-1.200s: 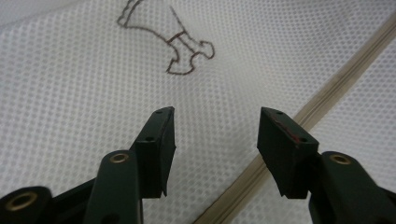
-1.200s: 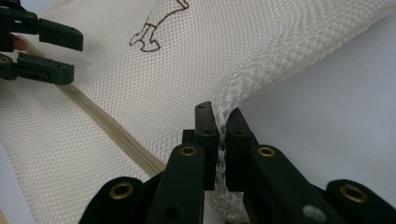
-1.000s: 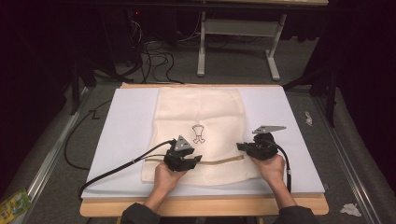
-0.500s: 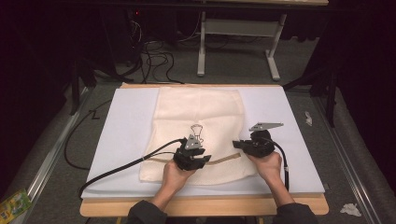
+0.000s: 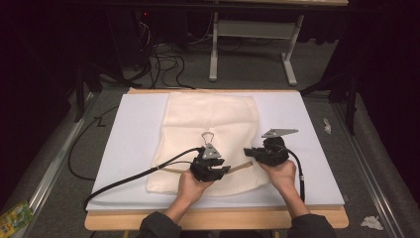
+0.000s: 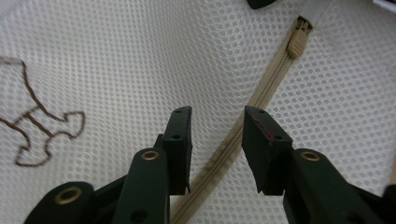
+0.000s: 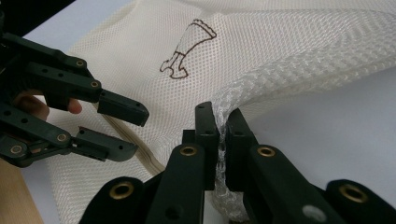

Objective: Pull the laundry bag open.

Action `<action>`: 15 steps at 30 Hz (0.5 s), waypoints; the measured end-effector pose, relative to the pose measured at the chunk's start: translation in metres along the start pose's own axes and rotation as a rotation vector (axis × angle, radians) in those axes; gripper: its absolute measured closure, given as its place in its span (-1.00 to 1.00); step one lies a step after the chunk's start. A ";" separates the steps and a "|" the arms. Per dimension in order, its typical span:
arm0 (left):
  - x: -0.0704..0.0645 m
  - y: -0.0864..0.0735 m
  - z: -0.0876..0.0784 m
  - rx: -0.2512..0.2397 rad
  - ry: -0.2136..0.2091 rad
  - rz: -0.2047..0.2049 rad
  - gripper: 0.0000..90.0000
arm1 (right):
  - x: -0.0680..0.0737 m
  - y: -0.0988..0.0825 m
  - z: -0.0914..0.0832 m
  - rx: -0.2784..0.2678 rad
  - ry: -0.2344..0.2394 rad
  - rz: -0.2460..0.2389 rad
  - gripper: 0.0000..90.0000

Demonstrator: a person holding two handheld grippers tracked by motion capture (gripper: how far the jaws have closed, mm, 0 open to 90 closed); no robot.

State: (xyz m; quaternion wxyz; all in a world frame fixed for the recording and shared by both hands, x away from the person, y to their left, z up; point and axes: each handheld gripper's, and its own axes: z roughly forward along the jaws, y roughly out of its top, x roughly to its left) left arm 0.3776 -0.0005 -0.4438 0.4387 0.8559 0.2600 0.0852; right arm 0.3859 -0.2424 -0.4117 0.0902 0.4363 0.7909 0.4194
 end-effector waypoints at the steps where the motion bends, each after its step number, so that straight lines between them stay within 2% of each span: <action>1: -0.001 0.001 -0.002 -0.018 -0.012 -0.010 0.43 | 0.000 -0.001 0.001 -0.001 -0.001 0.007 0.97; 4: 0.002 0.002 0.001 -0.006 -0.030 -0.037 0.42 | 0.000 -0.001 0.003 -0.005 0.003 0.016 0.97; 5: 0.002 0.002 0.001 -0.003 -0.023 -0.034 0.42 | 0.000 -0.001 0.003 -0.010 0.004 0.011 0.97; 9: -0.002 0.001 0.001 -0.003 -0.047 -0.044 0.40 | 0.001 0.001 0.003 -0.006 0.007 0.015 0.97; 13: -0.001 0.003 -0.001 0.007 -0.036 -0.052 0.37 | 0.001 0.002 0.005 -0.011 0.016 0.023 0.97; 15: 0.000 0.005 -0.001 -0.007 -0.034 -0.064 0.38 | 0.003 0.003 0.006 -0.016 0.019 0.022 0.97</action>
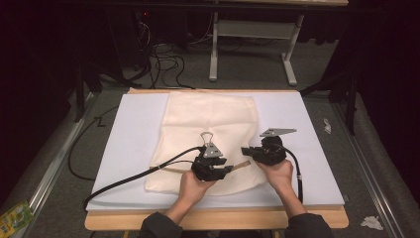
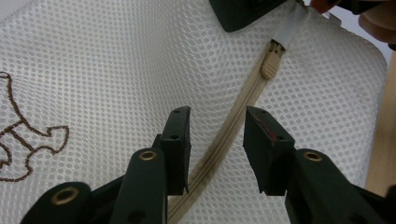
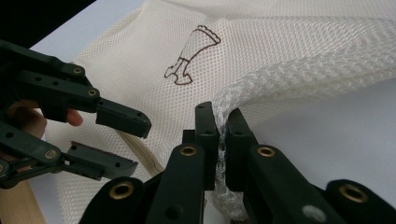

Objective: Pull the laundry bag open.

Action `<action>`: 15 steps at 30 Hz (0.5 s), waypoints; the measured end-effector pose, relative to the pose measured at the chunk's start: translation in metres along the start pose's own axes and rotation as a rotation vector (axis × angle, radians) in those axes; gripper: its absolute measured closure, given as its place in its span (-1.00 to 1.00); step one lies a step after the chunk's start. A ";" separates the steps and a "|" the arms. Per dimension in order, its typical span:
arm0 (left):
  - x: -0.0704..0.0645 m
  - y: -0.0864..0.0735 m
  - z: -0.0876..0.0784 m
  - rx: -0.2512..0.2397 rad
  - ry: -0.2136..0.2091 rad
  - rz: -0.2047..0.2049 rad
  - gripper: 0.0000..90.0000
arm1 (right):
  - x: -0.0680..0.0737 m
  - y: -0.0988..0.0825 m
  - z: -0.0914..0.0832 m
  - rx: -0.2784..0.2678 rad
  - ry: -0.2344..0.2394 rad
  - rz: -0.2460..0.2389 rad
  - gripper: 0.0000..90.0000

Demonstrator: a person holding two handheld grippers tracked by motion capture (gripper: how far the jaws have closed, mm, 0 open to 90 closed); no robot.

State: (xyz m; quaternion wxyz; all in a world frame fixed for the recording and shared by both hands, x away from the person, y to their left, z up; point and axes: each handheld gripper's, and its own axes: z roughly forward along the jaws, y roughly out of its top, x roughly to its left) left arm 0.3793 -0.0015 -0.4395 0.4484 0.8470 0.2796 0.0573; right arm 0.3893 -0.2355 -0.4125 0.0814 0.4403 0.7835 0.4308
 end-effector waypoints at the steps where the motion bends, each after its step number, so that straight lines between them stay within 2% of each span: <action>1: 0.000 0.001 0.000 -0.005 -0.008 -0.010 0.38 | 0.000 0.001 0.001 -0.001 0.005 0.007 0.97; 3: -0.001 0.002 0.000 -0.011 -0.028 -0.027 0.39 | 0.000 0.002 0.003 0.006 0.007 0.019 0.97; 5: -0.005 0.004 0.002 0.010 -0.022 -0.001 0.40 | 0.000 0.002 0.003 0.000 0.007 0.015 0.97; 12: -0.011 0.006 0.012 0.011 -0.078 -0.024 0.55 | 0.002 0.001 0.005 -0.003 0.017 0.016 0.97; 15: -0.016 0.007 0.017 0.018 -0.090 -0.012 0.57 | 0.002 0.001 0.004 0.000 0.015 0.018 0.97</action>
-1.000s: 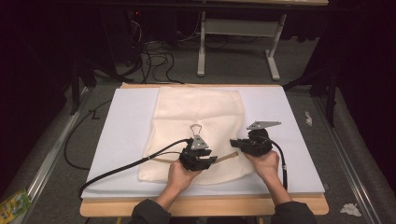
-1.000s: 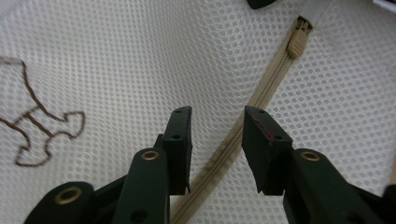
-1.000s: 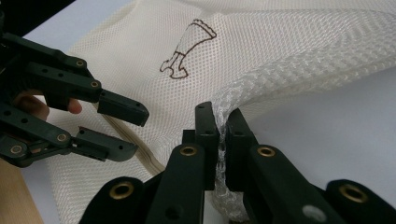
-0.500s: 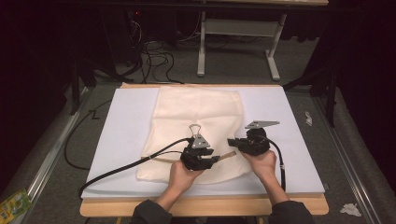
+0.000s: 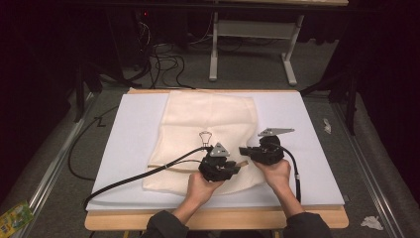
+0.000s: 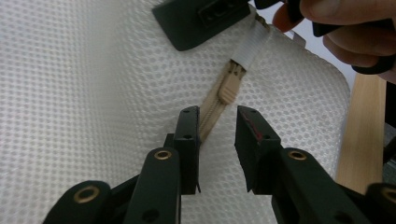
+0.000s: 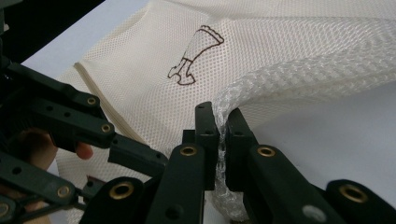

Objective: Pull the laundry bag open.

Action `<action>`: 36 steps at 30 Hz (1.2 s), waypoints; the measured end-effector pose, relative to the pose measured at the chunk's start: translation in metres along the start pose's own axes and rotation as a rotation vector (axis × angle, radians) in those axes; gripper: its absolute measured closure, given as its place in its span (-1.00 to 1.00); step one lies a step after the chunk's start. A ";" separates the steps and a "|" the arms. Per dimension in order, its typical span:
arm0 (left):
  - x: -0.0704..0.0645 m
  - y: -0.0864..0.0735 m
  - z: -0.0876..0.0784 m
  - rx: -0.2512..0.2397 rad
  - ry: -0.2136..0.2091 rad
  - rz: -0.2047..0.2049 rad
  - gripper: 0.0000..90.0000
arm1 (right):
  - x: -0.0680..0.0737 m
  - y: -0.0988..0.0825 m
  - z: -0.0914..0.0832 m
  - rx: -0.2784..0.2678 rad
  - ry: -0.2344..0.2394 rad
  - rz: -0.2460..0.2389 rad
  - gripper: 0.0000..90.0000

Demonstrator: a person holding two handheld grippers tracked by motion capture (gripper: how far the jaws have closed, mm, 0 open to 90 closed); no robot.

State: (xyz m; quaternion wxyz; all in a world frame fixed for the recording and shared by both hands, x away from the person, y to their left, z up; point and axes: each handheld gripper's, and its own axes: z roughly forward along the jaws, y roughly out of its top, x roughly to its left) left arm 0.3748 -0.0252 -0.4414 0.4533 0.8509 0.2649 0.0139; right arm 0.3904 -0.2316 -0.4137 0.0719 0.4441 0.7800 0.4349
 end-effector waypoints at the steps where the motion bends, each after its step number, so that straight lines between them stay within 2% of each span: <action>1: -0.001 0.000 0.001 -0.004 0.000 0.007 0.57 | 0.000 -0.001 0.000 -0.004 0.001 -0.001 0.97; 6: 0.001 0.000 0.004 -0.014 -0.002 -0.006 0.57 | 0.001 -0.001 0.001 -0.012 0.006 0.000 0.97; 19: 0.001 -0.001 0.012 -0.061 -0.042 -0.030 0.63 | 0.004 -0.002 0.002 -0.011 0.015 -0.005 0.97; 25: 0.000 -0.003 0.014 -0.068 -0.030 -0.026 0.68 | 0.002 -0.004 0.004 -0.018 0.021 -0.003 0.97; 30: -0.002 -0.002 0.015 -0.090 -0.050 -0.043 0.76 | 0.004 -0.004 0.003 -0.018 0.026 -0.003 0.97; 36: -0.002 -0.003 0.014 -0.084 -0.029 -0.025 0.92 | 0.003 -0.004 0.004 -0.021 0.030 -0.005 0.97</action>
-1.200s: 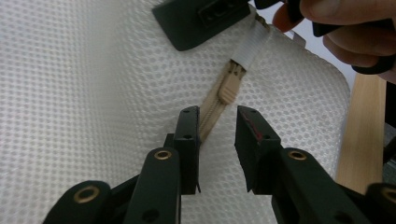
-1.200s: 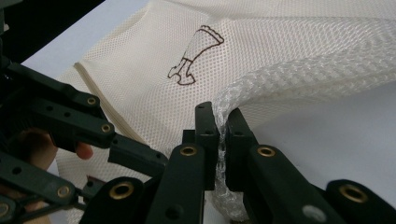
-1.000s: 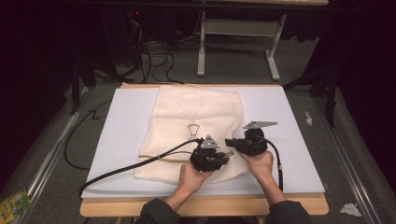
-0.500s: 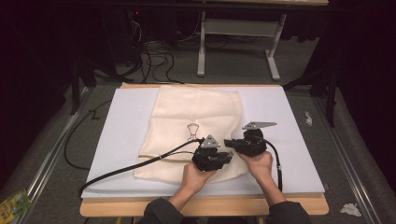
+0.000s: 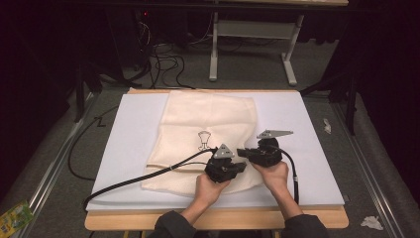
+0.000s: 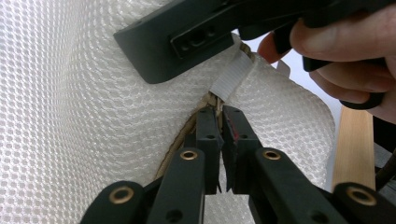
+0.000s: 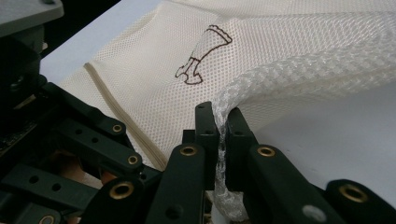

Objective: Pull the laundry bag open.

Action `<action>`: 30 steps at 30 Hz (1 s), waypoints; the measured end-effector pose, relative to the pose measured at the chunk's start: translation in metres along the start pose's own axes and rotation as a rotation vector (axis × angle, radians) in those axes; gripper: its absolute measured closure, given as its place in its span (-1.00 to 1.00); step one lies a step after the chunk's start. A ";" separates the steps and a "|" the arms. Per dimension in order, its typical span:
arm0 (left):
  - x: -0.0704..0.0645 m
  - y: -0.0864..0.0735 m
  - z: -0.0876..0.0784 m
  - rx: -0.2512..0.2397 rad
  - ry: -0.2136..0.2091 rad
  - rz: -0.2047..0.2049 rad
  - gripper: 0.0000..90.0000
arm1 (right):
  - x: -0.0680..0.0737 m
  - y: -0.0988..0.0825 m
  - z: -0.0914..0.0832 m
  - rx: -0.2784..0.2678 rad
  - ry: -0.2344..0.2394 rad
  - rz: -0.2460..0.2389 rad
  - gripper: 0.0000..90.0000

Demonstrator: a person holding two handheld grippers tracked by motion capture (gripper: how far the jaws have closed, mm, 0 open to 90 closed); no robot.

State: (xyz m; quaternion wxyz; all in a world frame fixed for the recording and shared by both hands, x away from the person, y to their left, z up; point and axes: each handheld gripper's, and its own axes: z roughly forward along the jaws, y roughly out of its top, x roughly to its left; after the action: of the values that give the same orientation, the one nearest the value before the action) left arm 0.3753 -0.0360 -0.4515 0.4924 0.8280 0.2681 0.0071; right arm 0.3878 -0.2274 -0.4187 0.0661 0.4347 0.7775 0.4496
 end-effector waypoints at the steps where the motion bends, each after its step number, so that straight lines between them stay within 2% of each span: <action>1: 0.000 0.000 0.000 0.001 -0.003 0.001 0.92 | 0.001 0.000 0.000 0.000 -0.002 0.000 0.97; 18: -0.002 0.001 -0.008 0.024 -0.001 0.046 0.93 | -0.002 -0.003 -0.005 0.020 -0.023 -0.041 0.97; 30: -0.003 0.001 -0.013 0.034 0.007 0.066 0.93 | -0.004 -0.005 -0.007 0.023 -0.026 -0.040 0.97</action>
State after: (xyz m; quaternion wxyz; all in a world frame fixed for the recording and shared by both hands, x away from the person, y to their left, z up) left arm 0.3694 -0.0272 -0.4427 0.4768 0.8447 0.2424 0.0216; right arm 0.3835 -0.2360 -0.4198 0.0802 0.4254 0.7904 0.4334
